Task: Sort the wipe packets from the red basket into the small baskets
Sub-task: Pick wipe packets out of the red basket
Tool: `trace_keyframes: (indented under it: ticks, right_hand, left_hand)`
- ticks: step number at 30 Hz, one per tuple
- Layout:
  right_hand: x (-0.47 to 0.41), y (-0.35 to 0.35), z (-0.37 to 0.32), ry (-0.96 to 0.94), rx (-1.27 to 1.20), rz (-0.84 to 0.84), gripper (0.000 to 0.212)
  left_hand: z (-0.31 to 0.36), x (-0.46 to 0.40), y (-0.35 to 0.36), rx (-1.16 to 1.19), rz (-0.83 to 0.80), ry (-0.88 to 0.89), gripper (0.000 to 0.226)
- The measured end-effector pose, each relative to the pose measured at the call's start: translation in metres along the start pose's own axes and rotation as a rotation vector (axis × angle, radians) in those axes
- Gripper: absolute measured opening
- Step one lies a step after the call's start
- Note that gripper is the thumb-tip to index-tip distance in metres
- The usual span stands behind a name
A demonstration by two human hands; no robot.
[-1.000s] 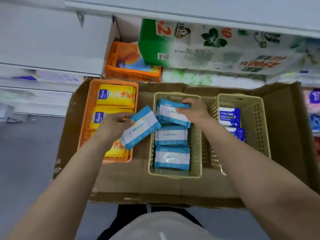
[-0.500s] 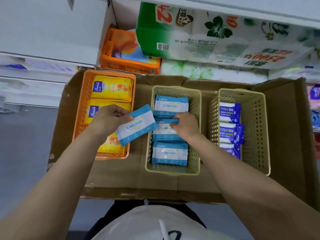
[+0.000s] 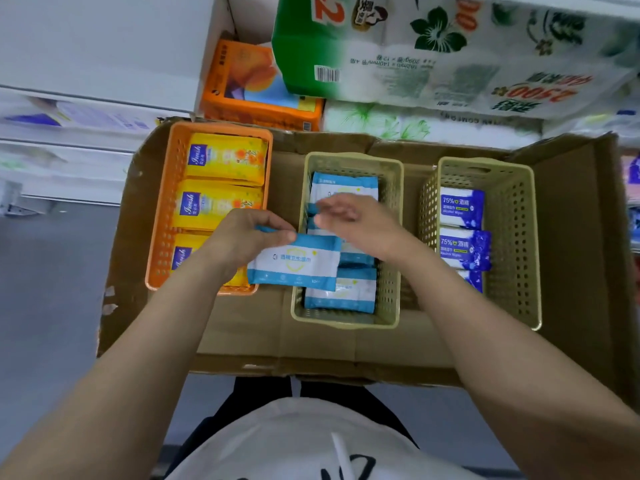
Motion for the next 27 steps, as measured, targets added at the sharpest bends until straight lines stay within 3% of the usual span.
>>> trace_keyframes:
  ticks: [2,3,6,9,15,17,19,21,24,27]
  right_hand:
    - [0.015,0.009,-0.009,0.051,0.137,-0.274,0.048]
    - [0.019,0.009,-0.006,0.052,0.200,-0.280,0.044]
    - [0.027,-0.001,0.012,0.138,-0.031,-0.135,0.028]
    - [0.037,-0.008,0.034,0.249,-0.337,-0.049,0.025]
    - [0.042,-0.004,0.045,0.221,-0.444,0.009,0.025]
    - [0.040,-0.009,0.045,0.152,-0.258,0.073,0.026]
    - [0.036,-0.015,0.047,0.096,0.166,0.105,0.028]
    - [0.031,-0.015,0.050,0.077,0.484,0.070,0.029]
    - [0.022,-0.001,0.057,0.092,0.599,-0.075,0.031]
    - [0.015,0.024,0.065,0.095,0.643,-0.205,0.038]
  left_hand:
    - [0.008,0.000,0.012,0.028,-0.032,0.023,0.016]
    - [0.010,0.000,0.017,0.054,-0.038,0.024,0.016]
    - [0.007,-0.001,0.027,0.238,0.001,0.007,0.021]
    - [-0.005,0.004,0.036,0.325,-0.023,-0.046,0.030]
    - [-0.007,0.008,0.048,0.318,-0.050,-0.038,0.017]
    - [-0.009,0.006,0.048,0.157,0.050,0.005,0.016]
    - [-0.010,0.010,0.045,-0.179,0.248,0.114,0.018]
    - [-0.014,0.019,0.050,-0.351,0.351,0.162,0.029]
    - [-0.031,0.024,0.064,-0.292,0.256,0.100,0.043]
    - [-0.045,0.025,0.068,-0.122,0.226,0.076,0.043]
Point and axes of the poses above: each hand's wrist, its own x-axis away from the middle knuckle, its own y-axis out of the palm, z = x × y, the point moved 4 cm from there along -x, towards the middle knuckle, and after that the axes turned 4 degrees about -x, right-handed, at the moved point
